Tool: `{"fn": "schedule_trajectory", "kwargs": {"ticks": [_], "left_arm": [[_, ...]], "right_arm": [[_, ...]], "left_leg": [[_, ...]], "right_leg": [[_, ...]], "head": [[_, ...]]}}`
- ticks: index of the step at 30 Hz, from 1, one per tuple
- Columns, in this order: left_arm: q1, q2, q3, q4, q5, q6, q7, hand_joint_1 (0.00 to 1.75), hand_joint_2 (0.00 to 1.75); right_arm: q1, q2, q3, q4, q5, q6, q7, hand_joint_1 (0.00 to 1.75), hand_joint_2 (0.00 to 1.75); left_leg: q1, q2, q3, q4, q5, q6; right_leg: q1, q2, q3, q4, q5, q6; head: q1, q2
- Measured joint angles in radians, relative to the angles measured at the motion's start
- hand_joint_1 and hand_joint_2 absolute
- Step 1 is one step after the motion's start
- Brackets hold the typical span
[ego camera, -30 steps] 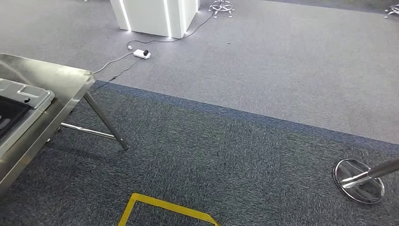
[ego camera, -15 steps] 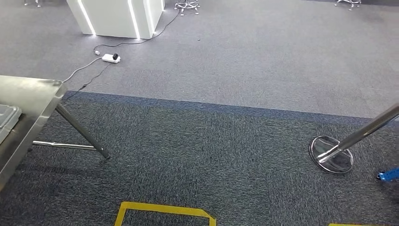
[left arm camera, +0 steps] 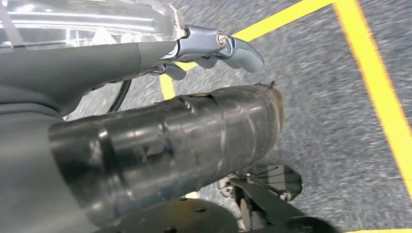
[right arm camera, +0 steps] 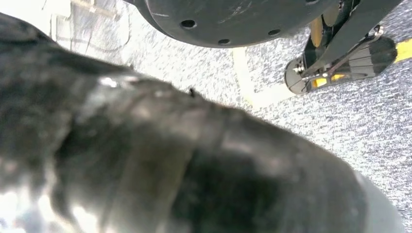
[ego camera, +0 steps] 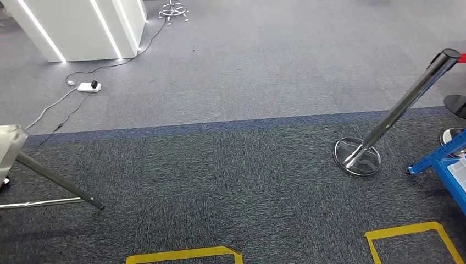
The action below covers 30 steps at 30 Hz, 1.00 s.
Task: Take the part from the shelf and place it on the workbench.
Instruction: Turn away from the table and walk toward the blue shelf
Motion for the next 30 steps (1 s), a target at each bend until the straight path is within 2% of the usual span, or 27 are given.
{"fn": "schedule_trajectory", "kwargs": {"ticks": [1,2,3,4,5,6,7,9,10,11,12,13,14,15,16,17,18,20,21,22,24,25,26,27,28,29,30], "left_arm": [[0.000,0.000,0.001,0.000,0.000,0.000,-0.001,0.00,0.00],[-0.001,0.000,0.001,0.000,0.000,0.000,-0.001,0.00,0.00],[-0.002,0.000,0.002,0.000,0.000,0.000,-0.002,0.00,0.00],[-0.003,0.000,0.002,0.000,0.000,0.000,-0.002,0.00,0.00],[-0.004,0.000,0.003,0.000,0.000,0.000,-0.003,0.00,0.00],[-0.004,0.000,0.003,0.000,0.000,0.000,-0.004,0.00,0.00],[-0.004,0.000,0.004,0.000,0.000,0.000,-0.006,0.00,0.00],[-0.002,0.000,0.006,0.000,0.000,0.000,-0.008,0.00,0.00],[-0.001,0.000,0.007,0.000,0.000,0.000,-0.008,0.00,0.00],[0.000,0.000,0.008,0.000,0.000,0.000,-0.008,0.00,0.00],[0.000,0.000,0.009,0.000,0.000,0.000,-0.008,0.00,0.00],[0.000,0.000,0.009,0.000,0.000,0.000,-0.008,0.00,0.00],[-0.001,0.000,0.009,0.000,0.000,0.000,-0.008,0.00,0.00],[-0.002,0.000,0.009,0.000,0.000,0.000,-0.008,0.00,0.00],[-0.002,0.000,0.009,0.000,0.000,0.000,-0.008,0.00,0.00],[-0.003,0.000,0.010,0.000,0.000,0.000,-0.007,0.00,0.00],[-0.004,0.000,0.010,0.000,0.000,0.000,-0.007,0.00,0.00],[-0.007,0.000,0.010,0.000,0.000,0.000,-0.006,0.00,0.00],[-0.008,-0.001,0.010,0.000,-0.001,0.000,-0.005,0.00,0.00],[-0.008,-0.001,0.010,0.000,-0.001,0.000,-0.004,0.00,0.00],[-0.006,-0.001,0.010,0.000,-0.001,0.000,-0.004,0.00,0.00],[-0.004,-0.001,0.010,0.000,-0.001,-0.001,-0.004,0.00,0.00],[-0.003,-0.001,0.010,0.000,-0.001,-0.001,-0.004,0.00,0.00],[-0.001,-0.001,0.011,0.000,-0.001,-0.002,-0.004,0.00,0.00],[-0.001,-0.001,0.011,0.000,-0.001,-0.002,-0.005,0.00,0.00],[-0.001,-0.001,0.011,0.000,-0.001,-0.002,-0.006,0.00,0.00],[0.000,-0.001,0.011,0.000,-0.001,-0.002,-0.008,0.00,0.00]], "right_arm": [[-0.001,0.000,0.000,0.000,0.000,0.001,0.000,0.00,0.00],[-0.002,0.000,0.000,0.000,0.000,0.002,0.000,0.00,0.00],[-0.002,0.000,0.000,0.001,0.000,0.002,0.000,0.00,0.00],[-0.001,0.000,0.000,0.001,0.001,0.003,0.000,0.00,0.00],[0.001,0.000,0.000,0.001,0.001,0.003,0.001,0.00,0.00],[0.002,-0.001,0.000,0.002,0.001,0.004,0.001,0.00,0.00],[0.002,-0.001,0.000,0.002,0.001,0.006,0.001,0.00,0.00],[0.000,-0.001,0.000,0.002,0.002,0.008,0.002,0.00,0.00],[-0.001,-0.001,0.000,0.002,0.003,0.009,0.003,0.00,0.00],[-0.001,-0.001,0.000,0.002,0.004,0.009,0.005,0.00,0.00],[0.000,-0.001,0.000,0.003,0.005,0.009,0.006,0.00,0.00],[0.001,-0.002,0.000,0.003,0.006,0.009,0.008,0.00,0.00],[0.001,-0.002,0.000,0.003,0.007,0.009,0.008,0.00,0.00],[0.001,-0.003,0.000,0.003,0.008,0.009,0.008,0.00,0.00],[0.001,-0.003,0.000,0.003,0.009,0.009,0.008,0.00,0.00],[0.000,-0.003,0.000,0.003,0.010,0.009,0.009,0.00,0.00],[-0.001,-0.004,0.000,0.003,0.011,0.009,0.009,0.00,0.00],[0.001,-0.004,0.001,0.003,0.013,0.009,0.010,0.00,0.00],[0.001,-0.004,0.001,0.003,0.014,0.009,0.010,0.00,0.00],[0.001,-0.004,0.001,0.003,0.014,0.009,0.010,0.00,0.00],[-0.001,-0.005,0.001,0.003,0.016,0.009,0.010,0.00,0.00],[-0.001,-0.005,0.001,0.003,0.017,0.009,0.010,0.00,0.00],[-0.001,-0.005,0.000,0.004,0.017,0.009,0.010,0.00,0.00],[0.000,-0.005,0.000,0.004,0.018,0.010,0.011,0.00,0.00],[0.000,-0.005,0.000,0.004,0.019,0.011,0.011,0.00,0.00],[0.000,-0.005,0.000,0.004,0.019,0.012,0.011,0.00,0.00],[0.000,-0.005,0.001,0.005,0.020,0.013,0.012,0.00,0.00]], "left_leg": [[0.002,-0.025,0.020,-0.052,0.019,0.002],[0.003,-0.045,0.031,-0.082,0.025,0.006],[0.002,-0.053,0.033,-0.091,0.022,0.010],[0.002,-0.044,0.034,-0.096,0.024,0.017],[0.002,-0.031,0.037,-0.101,0.028,0.024],[0.003,-0.018,0.039,-0.106,0.033,0.032],[0.004,-0.003,0.040,-0.112,0.036,0.039],[0.001,0.025,0.040,-0.116,0.038,0.048],[-0.001,0.041,0.039,-0.116,0.037,0.050],[-0.002,0.057,0.039,-0.116,0.036,0.051],[-0.003,0.071,0.039,-0.115,0.034,0.051],[-0.003,0.083,0.041,-0.115,0.033,0.050],[-0.003,0.093,0.043,-0.114,0.031,0.048],[-0.004,0.102,0.046,-0.114,0.028,0.045],[-0.006,0.111,0.049,-0.113,0.025,0.041],[-0.007,0.119,0.052,-0.113,0.022,0.036],[-0.008,0.127,0.054,-0.113,0.020,0.031],[-0.008,0.138,0.060,-0.114,0.017,0.020],[-0.007,0.129,0.060,-0.107,0.009,0.015],[-0.006,0.110,0.050,-0.080,-0.011,0.011],[-0.003,0.063,0.002,0.030,-0.074,0.006],[-0.002,0.050,-0.032,0.100,-0.105,0.004],[-0.002,0.046,-0.058,0.153,-0.119,0.003],[-0.001,0.043,-0.071,0.174,-0.114,0.002],[0.000,0.041,-0.066,0.155,-0.088,0.002],[0.002,0.034,-0.044,0.099,-0.048,0.002],[0.005,0.011,-0.014,0.029,-0.014,0.003]], "right_leg": [[0.000,0.013,-0.004,0.005,-0.001,0.006],[-0.001,0.023,-0.010,0.008,-0.001,0.012],[-0.002,0.035,-0.015,0.009,0.001,0.020],[-0.003,0.046,-0.019,0.008,0.004,0.028],[-0.005,0.047,-0.022,0.010,0.004,0.034],[-0.004,0.032,-0.028,0.022,-0.004,0.038],[-0.003,0.007,-0.042,0.052,-0.024,0.042],[-0.002,-0.048,-0.096,0.165,-0.089,0.047],[-0.003,-0.060,-0.126,0.228,-0.115,0.050],[-0.005,-0.065,-0.146,0.270,-0.127,0.053],[-0.007,-0.069,-0.147,0.276,-0.120,0.055],[-0.008,-0.074,-0.126,0.241,-0.095,0.055],[-0.009,-0.086,-0.088,0.174,-0.060,0.053],[-0.006,-0.107,-0.048,0.100,-0.034,0.049],[-0.002,-0.124,-0.017,0.041,-0.017,0.044],[0.003,-0.135,0.000,0.007,-0.011,0.039],[0.007,-0.138,0.003,-0.004,-0.013,0.034],[0.006,-0.118,0.003,-0.009,-0.008,0.024],[0.003,-0.109,0.005,-0.014,-0.005,0.017],[-0.001,-0.100,0.007,-0.019,-0.001,0.011],[-0.004,-0.082,0.007,-0.023,0.004,0.002],[-0.003,-0.071,0.006,-0.022,0.005,0.000],[-0.003,-0.059,0.005,-0.021,0.005,0.000],[-0.003,-0.046,0.005,-0.019,0.005,0.000],[-0.004,-0.031,0.005,-0.017,0.004,0.001],[-0.005,-0.017,0.005,-0.013,0.003,0.003],[-0.006,-0.004,0.004,-0.007,0.000,0.007]], "head": [[0.000,0.000],[0.001,0.000],[0.001,0.000],[0.001,0.000],[0.001,0.000],[0.002,0.000],[0.004,0.000],[0.007,0.000],[0.006,0.000],[0.006,0.000],[0.006,0.000],[0.006,0.000],[0.007,0.000],[0.007,0.000],[0.007,0.000],[0.006,0.000],[0.006,0.000],[0.006,0.000],[0.006,0.000],[0.005,0.000],[0.004,0.000],[0.003,0.000],[0.003,0.000],[0.003,0.000],[0.003,0.000],[0.003,0.000],[0.003,0.000]]}}
